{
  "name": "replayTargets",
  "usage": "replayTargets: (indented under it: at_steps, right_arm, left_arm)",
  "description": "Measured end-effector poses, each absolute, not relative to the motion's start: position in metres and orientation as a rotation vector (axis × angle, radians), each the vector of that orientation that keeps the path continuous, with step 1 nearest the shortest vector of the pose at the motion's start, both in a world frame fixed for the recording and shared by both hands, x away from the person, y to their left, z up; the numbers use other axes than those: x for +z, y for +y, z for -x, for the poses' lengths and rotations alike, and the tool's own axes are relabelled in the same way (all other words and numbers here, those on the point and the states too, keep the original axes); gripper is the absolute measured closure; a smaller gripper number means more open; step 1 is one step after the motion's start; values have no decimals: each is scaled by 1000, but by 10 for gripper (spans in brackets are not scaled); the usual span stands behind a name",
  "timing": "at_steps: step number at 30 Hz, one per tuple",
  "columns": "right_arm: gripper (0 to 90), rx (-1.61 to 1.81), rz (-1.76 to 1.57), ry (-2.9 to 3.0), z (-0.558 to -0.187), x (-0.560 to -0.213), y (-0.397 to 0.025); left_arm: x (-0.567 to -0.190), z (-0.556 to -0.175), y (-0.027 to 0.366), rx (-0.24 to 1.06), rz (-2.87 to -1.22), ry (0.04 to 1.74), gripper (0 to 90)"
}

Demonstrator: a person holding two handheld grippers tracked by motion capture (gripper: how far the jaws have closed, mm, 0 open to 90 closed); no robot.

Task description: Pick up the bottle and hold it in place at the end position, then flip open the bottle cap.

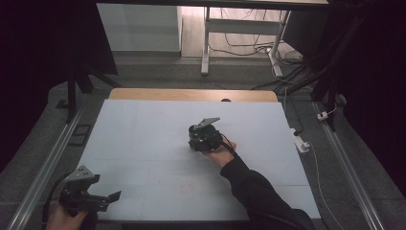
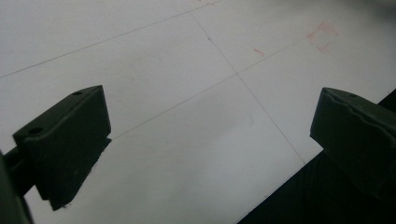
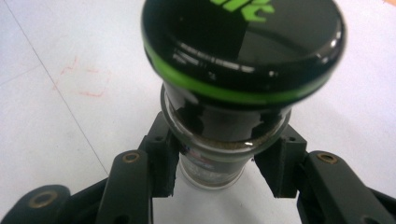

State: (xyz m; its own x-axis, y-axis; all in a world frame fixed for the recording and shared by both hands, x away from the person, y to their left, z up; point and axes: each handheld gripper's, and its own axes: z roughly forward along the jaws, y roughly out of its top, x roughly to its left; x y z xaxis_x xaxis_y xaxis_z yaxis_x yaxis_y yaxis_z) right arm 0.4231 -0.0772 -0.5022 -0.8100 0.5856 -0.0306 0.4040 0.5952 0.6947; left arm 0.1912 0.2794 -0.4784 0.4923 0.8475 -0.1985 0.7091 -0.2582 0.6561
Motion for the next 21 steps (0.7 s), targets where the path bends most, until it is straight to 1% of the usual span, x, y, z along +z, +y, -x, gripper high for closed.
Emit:
replayTargets:
  at_steps: [12, 21]
  right_arm:
    - [528, 1027, -796, 2560, -422, -504, -78]
    - [528, 1038, -793, 2559, -421, -505, -79]
  left_arm:
    - [-478, -191, 279, 256, -2034, 1276, 0]
    - [-473, -190, 281, 282, -1985, 1259, 0]
